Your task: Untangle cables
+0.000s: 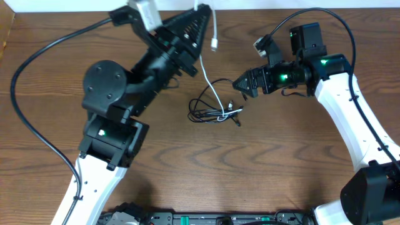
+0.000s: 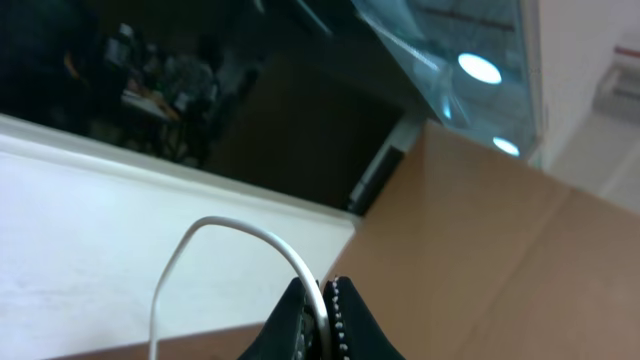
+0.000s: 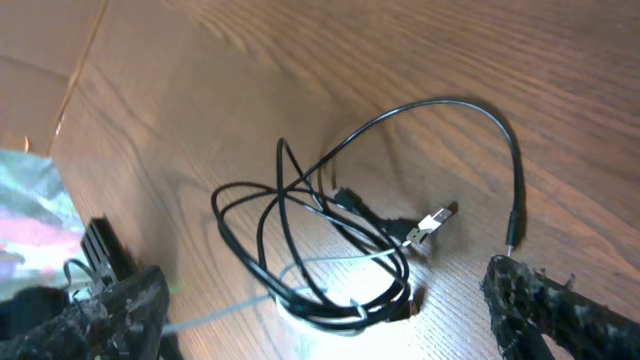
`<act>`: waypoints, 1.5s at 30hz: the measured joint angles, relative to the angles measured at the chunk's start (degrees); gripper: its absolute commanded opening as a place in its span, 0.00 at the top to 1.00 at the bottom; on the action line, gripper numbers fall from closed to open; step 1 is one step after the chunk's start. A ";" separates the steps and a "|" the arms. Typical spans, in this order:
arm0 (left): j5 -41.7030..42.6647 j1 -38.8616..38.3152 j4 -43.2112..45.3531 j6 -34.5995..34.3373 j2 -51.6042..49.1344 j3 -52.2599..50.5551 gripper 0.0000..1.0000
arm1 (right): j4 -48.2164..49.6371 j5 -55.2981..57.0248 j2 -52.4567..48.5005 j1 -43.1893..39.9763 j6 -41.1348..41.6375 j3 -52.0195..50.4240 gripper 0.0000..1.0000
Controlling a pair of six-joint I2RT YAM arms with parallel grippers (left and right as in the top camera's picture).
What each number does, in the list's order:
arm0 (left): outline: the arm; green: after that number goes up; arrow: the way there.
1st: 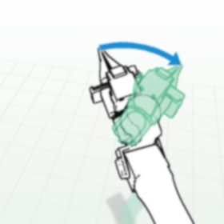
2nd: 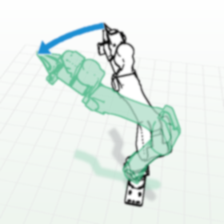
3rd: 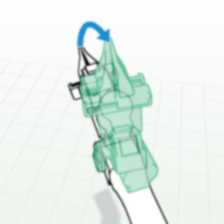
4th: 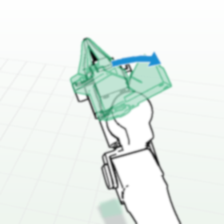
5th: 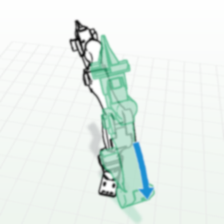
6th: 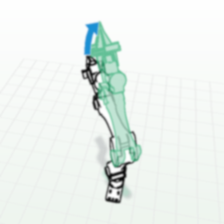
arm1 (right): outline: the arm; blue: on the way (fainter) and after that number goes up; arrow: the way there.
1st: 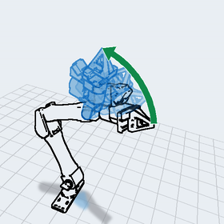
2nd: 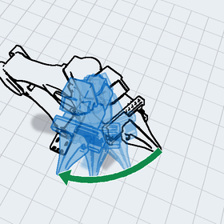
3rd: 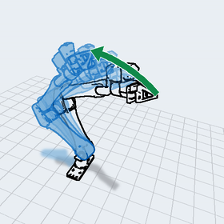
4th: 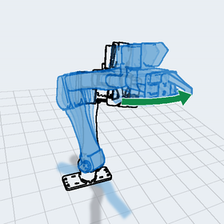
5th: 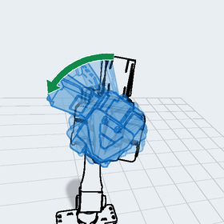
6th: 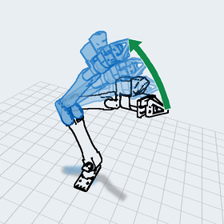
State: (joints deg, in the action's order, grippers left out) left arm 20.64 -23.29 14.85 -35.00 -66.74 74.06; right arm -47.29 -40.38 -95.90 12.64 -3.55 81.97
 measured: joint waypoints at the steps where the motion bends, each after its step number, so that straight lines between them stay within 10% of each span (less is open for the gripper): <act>1: 0.00 0.96 0.39 -1.03 0.00 0.00 0.93 | -0.55 -0.15 0.00 0.15 -1.07 0.00 0.04; 15: 3.08 6.27 0.98 -8.13 0.00 2.69 0.93 | 1.38 -8.94 -0.90 8.17 -21.53 -1.03 0.16; 17: 3.32 6.27 1.18 -8.37 0.09 3.26 0.93 | 3.76 -9.62 -1.70 9.94 -21.62 -1.09 0.34; 19: 3.52 6.40 1.18 -8.52 0.24 3.34 0.92 | 6.82 -10.23 -2.69 11.39 -20.68 -1.09 0.79; 21: 4.33 7.02 1.09 -8.52 0.35 3.34 0.93 | 9.88 -10.58 -3.41 12.17 -18.69 -1.16 0.99; 30: 6.23 11.87 -10.45 -8.33 1.51 3.78 0.92 | 25.09 -8.59 -3.69 8.90 3.02 -0.83 0.99; 45: 6.29 12.37 -31.65 1.88 -1.36 3.98 0.93 | 11.13 8.59 7.61 4.90 20.15 21.44 0.99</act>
State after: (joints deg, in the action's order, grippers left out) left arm 26.94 -10.92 -16.80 -33.12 -68.10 78.04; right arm -36.16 -31.79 -88.29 17.54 16.60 103.42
